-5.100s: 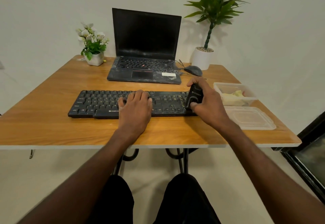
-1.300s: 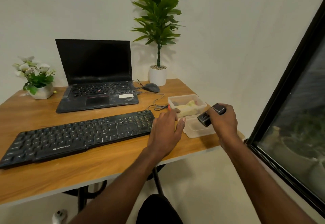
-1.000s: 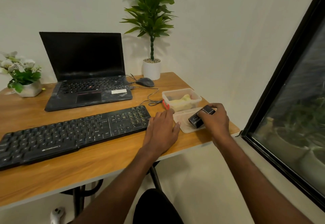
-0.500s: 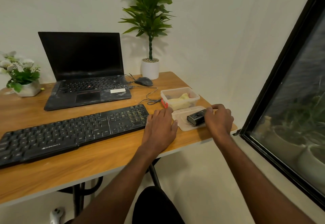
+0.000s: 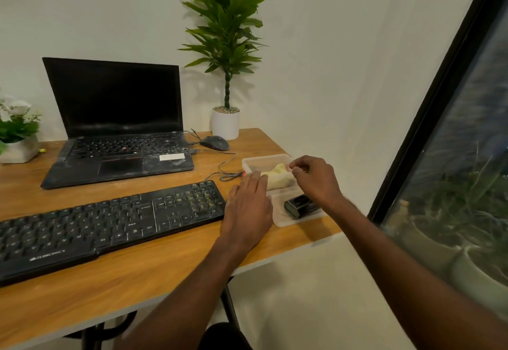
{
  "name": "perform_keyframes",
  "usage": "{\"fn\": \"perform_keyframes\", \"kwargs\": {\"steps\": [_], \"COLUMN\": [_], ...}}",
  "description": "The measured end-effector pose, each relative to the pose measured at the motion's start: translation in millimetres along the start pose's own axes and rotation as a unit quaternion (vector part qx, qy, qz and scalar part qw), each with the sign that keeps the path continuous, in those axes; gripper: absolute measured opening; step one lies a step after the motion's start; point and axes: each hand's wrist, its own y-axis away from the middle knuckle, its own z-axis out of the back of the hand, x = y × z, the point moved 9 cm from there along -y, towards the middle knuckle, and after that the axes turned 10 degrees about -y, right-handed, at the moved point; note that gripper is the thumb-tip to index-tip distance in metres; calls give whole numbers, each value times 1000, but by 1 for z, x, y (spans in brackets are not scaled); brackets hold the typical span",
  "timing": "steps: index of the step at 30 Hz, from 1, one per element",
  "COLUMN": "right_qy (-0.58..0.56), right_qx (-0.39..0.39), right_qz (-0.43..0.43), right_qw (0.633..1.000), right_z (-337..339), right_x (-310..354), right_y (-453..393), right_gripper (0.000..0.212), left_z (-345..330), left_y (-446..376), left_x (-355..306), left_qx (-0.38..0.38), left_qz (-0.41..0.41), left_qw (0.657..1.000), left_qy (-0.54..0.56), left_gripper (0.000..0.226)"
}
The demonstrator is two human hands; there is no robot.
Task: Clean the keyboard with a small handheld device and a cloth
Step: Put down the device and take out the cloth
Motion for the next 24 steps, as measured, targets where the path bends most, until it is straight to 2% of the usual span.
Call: {"fn": "perform_keyframes", "kwargs": {"steps": [5,9,11,17,20,24], "right_qy": [121,250,273,312,335,290], "right_qx": [70,190,224,224,233,137], "right_qz": [69,59,42,15,10,37], "right_qw": [988,948,935,923,913,946], "right_z": [-26,-66,-79,-92,-93,-70], "right_x": [13,1,-8,-14,-14,4], "right_y": [-42,-70,-79,-99,-100,-102], "right_gripper": [22,19,16,34,29,14], "left_z": [-1,2,2,1,3,4], "left_y": [2,2,2,0,2,2], "left_x": [2,2,1,1,1,-1], "left_qx": [0,-3,-3,-4,-6,-13], "left_qz": [4,11,11,7,11,6], "left_qw": [1000,1000,1000,1000,1000,999], "left_qy": [-12,-17,-24,-24,-21,-35], "left_gripper": [61,62,64,67,66,67]}}
